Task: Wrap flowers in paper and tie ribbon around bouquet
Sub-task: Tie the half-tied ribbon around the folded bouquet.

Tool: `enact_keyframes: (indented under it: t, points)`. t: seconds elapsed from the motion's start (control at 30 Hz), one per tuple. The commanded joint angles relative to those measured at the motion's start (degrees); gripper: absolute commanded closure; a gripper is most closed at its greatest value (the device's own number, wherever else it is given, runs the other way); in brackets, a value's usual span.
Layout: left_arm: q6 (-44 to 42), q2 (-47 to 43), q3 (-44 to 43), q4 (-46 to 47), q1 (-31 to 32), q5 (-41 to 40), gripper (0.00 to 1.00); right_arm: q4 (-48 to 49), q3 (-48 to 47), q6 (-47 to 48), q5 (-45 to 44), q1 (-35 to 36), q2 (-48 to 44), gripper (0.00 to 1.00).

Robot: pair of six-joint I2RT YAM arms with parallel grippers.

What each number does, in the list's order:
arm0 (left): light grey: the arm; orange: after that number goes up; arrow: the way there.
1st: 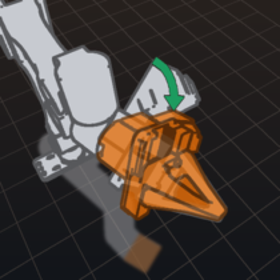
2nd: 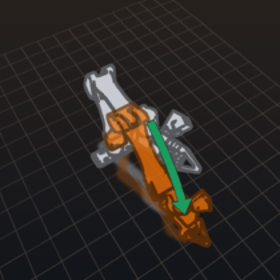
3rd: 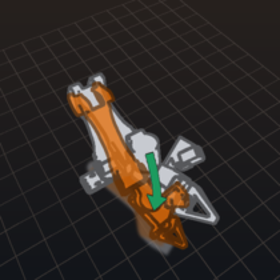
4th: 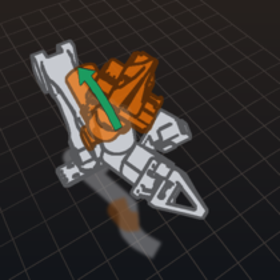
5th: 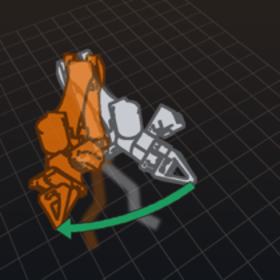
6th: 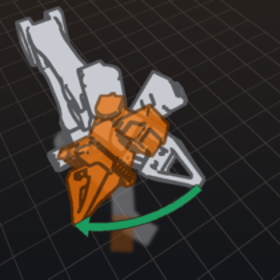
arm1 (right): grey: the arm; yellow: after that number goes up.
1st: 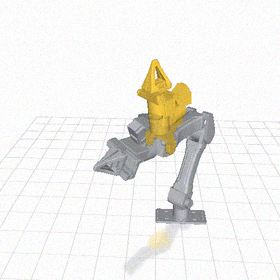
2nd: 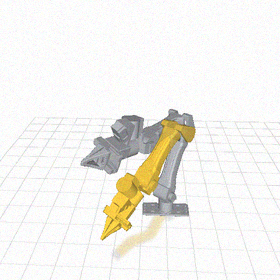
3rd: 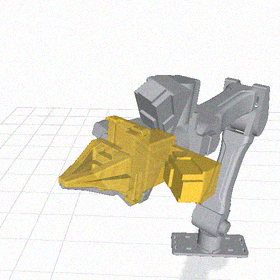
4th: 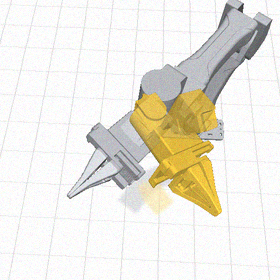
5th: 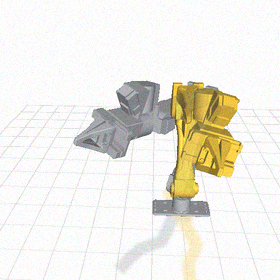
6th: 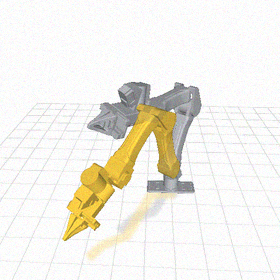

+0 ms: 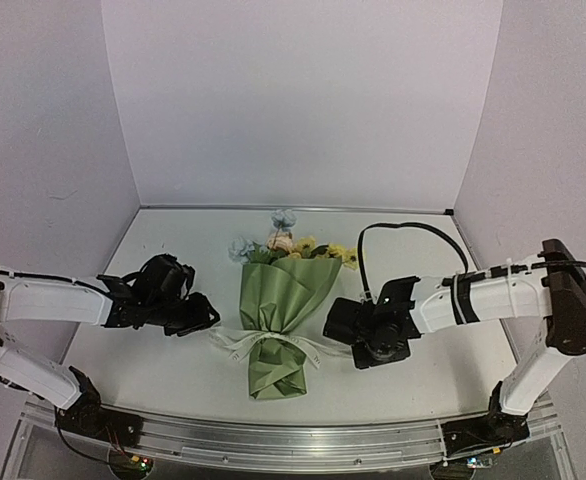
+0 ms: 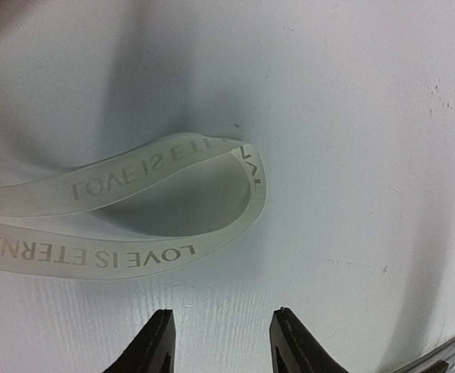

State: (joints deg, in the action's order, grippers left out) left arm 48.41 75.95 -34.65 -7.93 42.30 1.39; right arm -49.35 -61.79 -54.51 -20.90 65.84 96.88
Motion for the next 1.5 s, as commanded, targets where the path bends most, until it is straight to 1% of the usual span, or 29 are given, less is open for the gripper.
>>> enact_keyframes:
  t: [0.0, 0.07, 0.13, 0.27, 0.33, 0.43, 0.5, 0.63, 0.73, 0.83, 1.1, 1.2, 1.4, 1.47]
  points:
    - [-0.4, -7.0, 1.9, -0.9, -0.2, 1.1, 0.56, -0.4, -4.3, 2.9, -0.9, 1.4, -3.0, 0.51]
    - [-0.9, -10.0, 2.1, -2.1, -0.2, 0.9, 0.52, -0.4, -4.6, 3.0, -1.1, 1.4, -3.3, 0.49]
    - [-1.4, -11.4, 1.7, -2.7, -0.2, 2.1, 0.5, -0.3, -5.2, 3.7, -0.3, 1.5, -3.2, 0.49]
    - [-0.2, -10.5, 1.6, -3.6, 1.6, 4.5, 0.53, 2.6, -8.6, 7.3, 2.5, 3.3, -1.4, 0.51]
    - [0.0, -9.0, 2.1, -2.4, 4.5, 5.1, 0.55, 3.1, -11.9, 9.0, 3.3, 4.3, 1.4, 0.52]
    - [-0.2, -5.5, 1.3, -0.9, 10.6, 2.6, 0.56, 3.6, -16.8, 11.3, 4.0, 5.0, 6.1, 0.54]
    - [0.1, -2.9, 1.2, 1.2, 12.3, 2.7, 0.57, 4.0, -19.6, 13.0, 4.3, 5.0, 8.7, 0.56]
    - [0.1, 1.2, 1.1, 4.2, 13.1, 3.7, 0.59, 5.1, -23.1, 14.9, 5.8, 5.0, 12.5, 0.57]
    - [-0.8, 4.2, 0.2, 5.8, 13.4, 4.8, 0.56, 5.1, -25.5, 15.9, 5.8, 5.0, 15.0, 0.57]
    - [-1.4, 6.7, -0.6, 6.1, 13.6, 4.3, 0.54, 5.1, -27.0, 16.2, 6.3, 5.0, 16.4, 0.57]
    - [-4.9, 10.7, -3.8, 6.3, 13.6, 2.4, 0.47, 5.1, -27.7, 16.4, 4.7, 5.0, 18.2, 0.55]
    - [-6.3, 12.4, -5.4, 5.4, 13.7, 1.7, 0.46, 5.1, -28.3, 16.8, 4.5, 5.0, 19.0, 0.59]
    - [-8.0, 13.6, -6.7, 3.1, 14.0, -0.7, 0.47, 5.1, -28.5, 16.9, 3.3, 5.0, 19.2, 0.74]
    - [-8.5, 13.9, -7.1, 2.5, 14.0, -1.5, 0.49, 5.1, -28.4, 16.8, 2.7, 5.0, 19.2, 0.8]
